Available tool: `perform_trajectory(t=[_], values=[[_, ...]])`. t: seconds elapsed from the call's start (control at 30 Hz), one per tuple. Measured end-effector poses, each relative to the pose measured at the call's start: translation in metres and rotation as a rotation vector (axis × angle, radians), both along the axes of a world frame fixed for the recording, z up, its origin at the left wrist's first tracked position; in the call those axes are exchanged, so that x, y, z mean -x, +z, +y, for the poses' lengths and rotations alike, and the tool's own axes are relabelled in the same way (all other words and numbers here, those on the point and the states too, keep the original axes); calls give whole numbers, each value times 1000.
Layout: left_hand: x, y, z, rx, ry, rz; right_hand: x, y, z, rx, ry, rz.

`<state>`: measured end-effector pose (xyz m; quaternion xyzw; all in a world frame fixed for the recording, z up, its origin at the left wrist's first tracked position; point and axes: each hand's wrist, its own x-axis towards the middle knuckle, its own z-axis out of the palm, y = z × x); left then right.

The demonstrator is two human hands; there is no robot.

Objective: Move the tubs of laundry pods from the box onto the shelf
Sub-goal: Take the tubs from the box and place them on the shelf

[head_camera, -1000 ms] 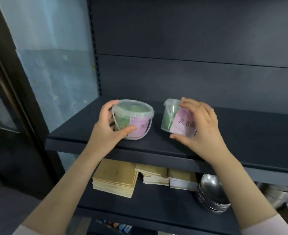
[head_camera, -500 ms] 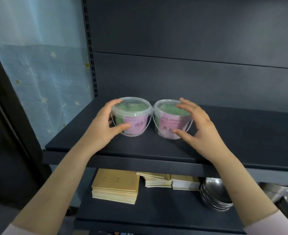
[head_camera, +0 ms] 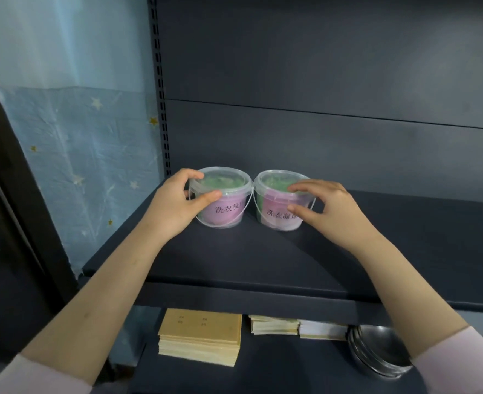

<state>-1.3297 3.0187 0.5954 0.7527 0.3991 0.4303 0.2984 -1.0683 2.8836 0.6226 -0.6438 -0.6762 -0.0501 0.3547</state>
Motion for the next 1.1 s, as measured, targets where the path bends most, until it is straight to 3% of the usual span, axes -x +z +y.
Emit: perform_trajectory(t=[0.27,0.5,0.87,1.1], values=[[-23,9,71,-23,93,173,-16,8,64,71,-52,62],[-47,8,96,-99,159,186,-22,5,107,74,-115,90],[-52,0,84,-146,159,124,-22,-10,112,-49,-121,108],[-47,12,69,-198,178,298,-16,15,86,42,-114,-23]])
